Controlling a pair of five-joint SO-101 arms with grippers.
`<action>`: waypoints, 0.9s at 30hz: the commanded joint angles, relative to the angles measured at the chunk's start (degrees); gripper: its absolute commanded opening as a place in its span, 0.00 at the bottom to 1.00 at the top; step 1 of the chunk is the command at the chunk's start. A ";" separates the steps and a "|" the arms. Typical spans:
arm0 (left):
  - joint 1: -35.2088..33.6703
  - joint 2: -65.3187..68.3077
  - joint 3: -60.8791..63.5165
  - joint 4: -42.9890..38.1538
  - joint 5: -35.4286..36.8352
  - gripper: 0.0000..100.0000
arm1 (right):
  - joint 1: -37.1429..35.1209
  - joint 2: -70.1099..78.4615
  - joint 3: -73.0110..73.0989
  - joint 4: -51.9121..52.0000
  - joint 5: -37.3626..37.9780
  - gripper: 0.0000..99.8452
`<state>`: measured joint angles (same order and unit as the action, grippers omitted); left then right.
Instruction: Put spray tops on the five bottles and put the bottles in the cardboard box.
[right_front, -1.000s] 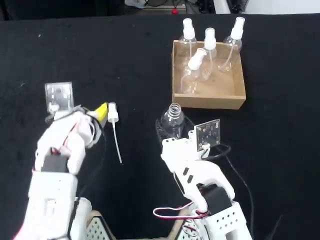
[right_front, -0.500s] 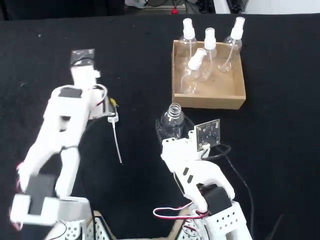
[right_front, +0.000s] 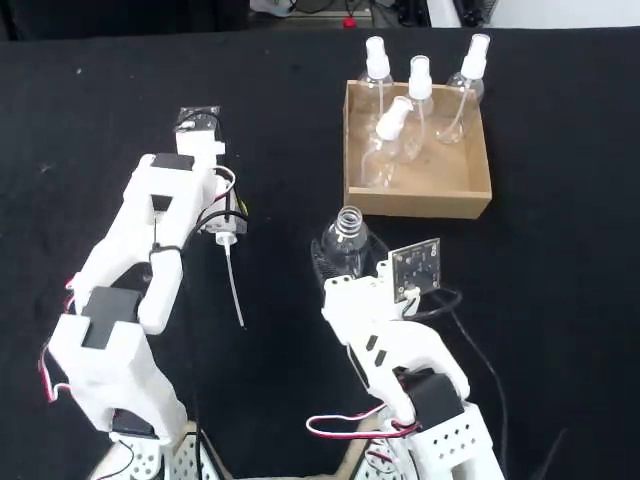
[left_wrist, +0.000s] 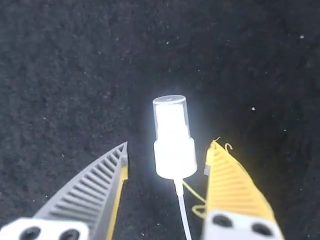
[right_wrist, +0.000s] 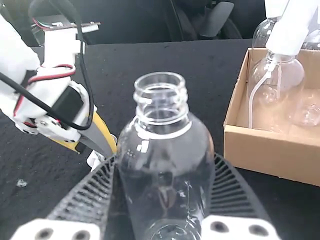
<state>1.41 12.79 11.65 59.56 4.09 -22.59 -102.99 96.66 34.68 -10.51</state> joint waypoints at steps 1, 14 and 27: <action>0.40 1.05 -3.47 0.09 0.00 0.24 | -0.79 -4.97 -0.31 -0.09 0.70 0.15; 0.84 3.96 -5.93 -1.58 -0.44 0.24 | -0.79 -4.97 -0.40 -0.09 0.70 0.15; 1.54 4.57 -8.04 2.37 -0.53 0.08 | -0.70 -4.97 -0.40 -0.09 0.70 0.15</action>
<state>1.49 18.07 6.99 59.82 4.09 -22.59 -102.99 96.66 34.68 -10.51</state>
